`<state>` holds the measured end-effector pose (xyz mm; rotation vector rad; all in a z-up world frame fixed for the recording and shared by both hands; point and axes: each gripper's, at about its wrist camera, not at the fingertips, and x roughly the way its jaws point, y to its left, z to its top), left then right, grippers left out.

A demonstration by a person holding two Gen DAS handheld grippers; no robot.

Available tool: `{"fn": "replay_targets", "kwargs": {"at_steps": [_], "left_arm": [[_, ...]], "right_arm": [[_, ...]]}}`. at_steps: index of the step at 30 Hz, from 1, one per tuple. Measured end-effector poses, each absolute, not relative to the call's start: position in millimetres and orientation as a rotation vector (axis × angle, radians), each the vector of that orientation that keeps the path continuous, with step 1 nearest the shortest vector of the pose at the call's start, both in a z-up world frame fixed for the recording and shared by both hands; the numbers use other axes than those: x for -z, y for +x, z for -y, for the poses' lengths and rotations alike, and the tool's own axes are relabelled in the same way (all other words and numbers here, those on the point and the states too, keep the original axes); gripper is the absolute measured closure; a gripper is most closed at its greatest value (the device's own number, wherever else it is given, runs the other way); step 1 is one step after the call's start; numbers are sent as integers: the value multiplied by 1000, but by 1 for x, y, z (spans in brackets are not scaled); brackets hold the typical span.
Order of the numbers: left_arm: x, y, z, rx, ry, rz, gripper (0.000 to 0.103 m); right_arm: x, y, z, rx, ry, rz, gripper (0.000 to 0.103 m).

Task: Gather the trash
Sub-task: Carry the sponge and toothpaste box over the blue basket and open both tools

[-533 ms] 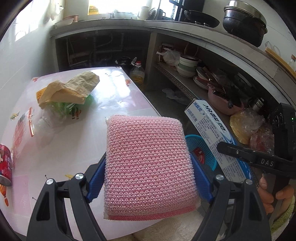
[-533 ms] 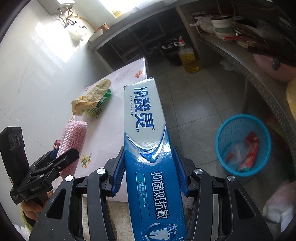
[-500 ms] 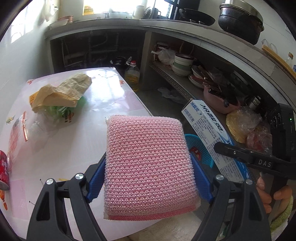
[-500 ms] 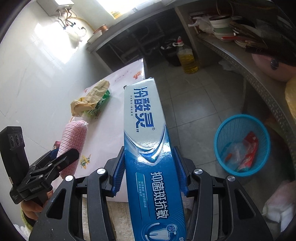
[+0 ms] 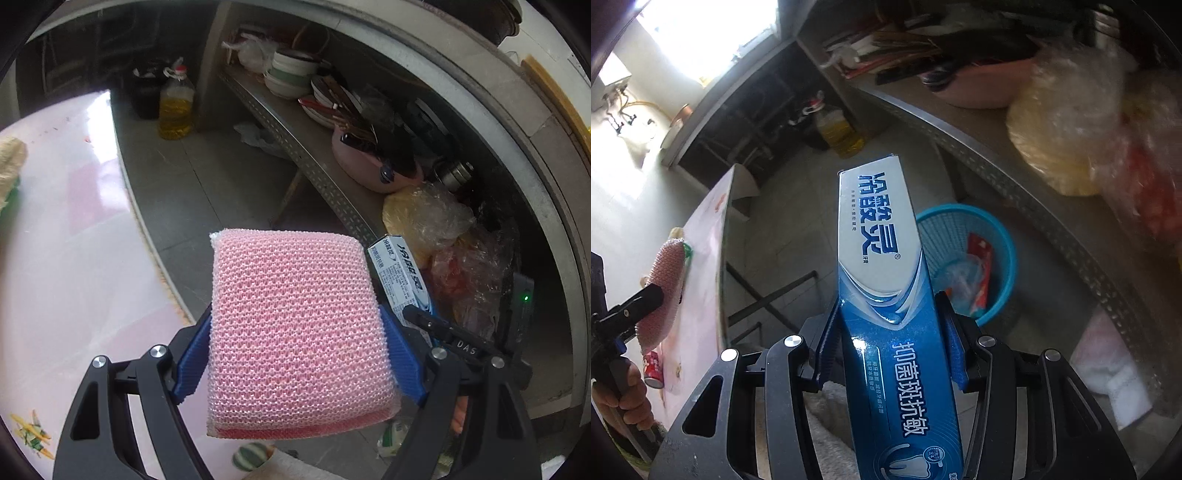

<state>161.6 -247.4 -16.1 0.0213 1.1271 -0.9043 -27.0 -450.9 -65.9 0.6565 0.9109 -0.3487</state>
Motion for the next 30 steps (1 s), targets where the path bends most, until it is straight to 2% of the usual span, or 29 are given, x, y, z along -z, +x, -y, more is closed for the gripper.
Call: {"fn": "replay_targets", "kwargs": {"at_steps": [12,16,19,23,30], "left_arm": [[96,202,389,848,114,-1396,21],[119,217,425,786,109,-1383,8],[137,222,443,742,149,-1388,8],[143,225,439,710,135,-1411,8],[113,222,411,717,164,-1318,8]], "right_arm": [[160,8,507,431,841,-1041,56],[193,36,525,467,847,-1065,52],[215,48,531,493,852,-1105,48],[218,36,529,494,884,-1094,48],[208,9,517,479,866,-1078,48]]}}
